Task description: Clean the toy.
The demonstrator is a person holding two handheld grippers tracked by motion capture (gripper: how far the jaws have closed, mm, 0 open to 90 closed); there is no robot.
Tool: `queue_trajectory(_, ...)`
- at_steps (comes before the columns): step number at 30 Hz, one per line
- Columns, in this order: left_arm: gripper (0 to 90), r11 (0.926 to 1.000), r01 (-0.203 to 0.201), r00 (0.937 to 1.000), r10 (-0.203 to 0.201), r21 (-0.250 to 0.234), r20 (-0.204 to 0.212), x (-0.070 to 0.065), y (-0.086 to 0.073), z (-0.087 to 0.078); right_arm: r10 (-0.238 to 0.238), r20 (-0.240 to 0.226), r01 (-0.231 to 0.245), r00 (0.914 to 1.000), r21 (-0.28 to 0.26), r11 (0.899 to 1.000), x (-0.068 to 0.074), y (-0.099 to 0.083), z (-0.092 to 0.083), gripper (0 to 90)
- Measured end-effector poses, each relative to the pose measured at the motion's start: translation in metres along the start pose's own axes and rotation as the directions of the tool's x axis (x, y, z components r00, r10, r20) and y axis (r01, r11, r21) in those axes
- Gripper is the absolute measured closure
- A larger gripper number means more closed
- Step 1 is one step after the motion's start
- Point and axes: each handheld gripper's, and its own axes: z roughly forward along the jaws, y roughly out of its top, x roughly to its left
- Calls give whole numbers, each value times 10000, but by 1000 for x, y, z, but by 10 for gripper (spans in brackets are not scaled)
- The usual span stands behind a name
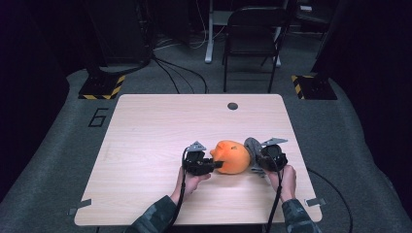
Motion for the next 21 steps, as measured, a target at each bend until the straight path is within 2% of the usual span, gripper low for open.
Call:
queue_trajectory(4,737,10000,-17,10000,17,-9,-19,0,0,0,-103,-16,101,9999,-648,9978,5,9,-20,729)
queue_trajectory(6,736,9999,-163,9999,163,30,-49,0,0,0,-233,-162,213,9996,-1150,9931,12,14,-32,729)
queue_trajectory(7,736,9998,-191,9998,192,31,-63,0,0,0,-432,-337,377,9985,-1492,9881,17,17,-40,729)
queue_trajectory(10,735,9998,-216,9997,216,12,-62,-1,0,1,-1075,-614,928,9923,-2063,9741,36,24,-53,728)
queue_trajectory(12,735,9997,-257,9997,257,13,-54,0,0,0,-1610,-766,1393,9840,-2338,9623,53,28,-57,727)
queue_trajectory(13,735,9997,-241,9997,241,34,-50,0,0,0,-1678,-825,1450,9824,-2303,9623,59,28,-57,726)
queue_trajectory(14,735,9998,-219,9997,219,-18,-57,0,0,0,-1943,-794,1725,9777,-2229,9594,66,29,-56,725)
queue_trajectory(16,734,9997,-253,9997,253,4,-66,0,0,0,-2168,-574,2006,9745,-2094,9570,72,28,-51,724)
queue_trajectory(21,731,9994,-354,9993,355,45,-111,-1,0,1,-1988,-455,1871,9790,-1873,9643,61,24,-43,722)
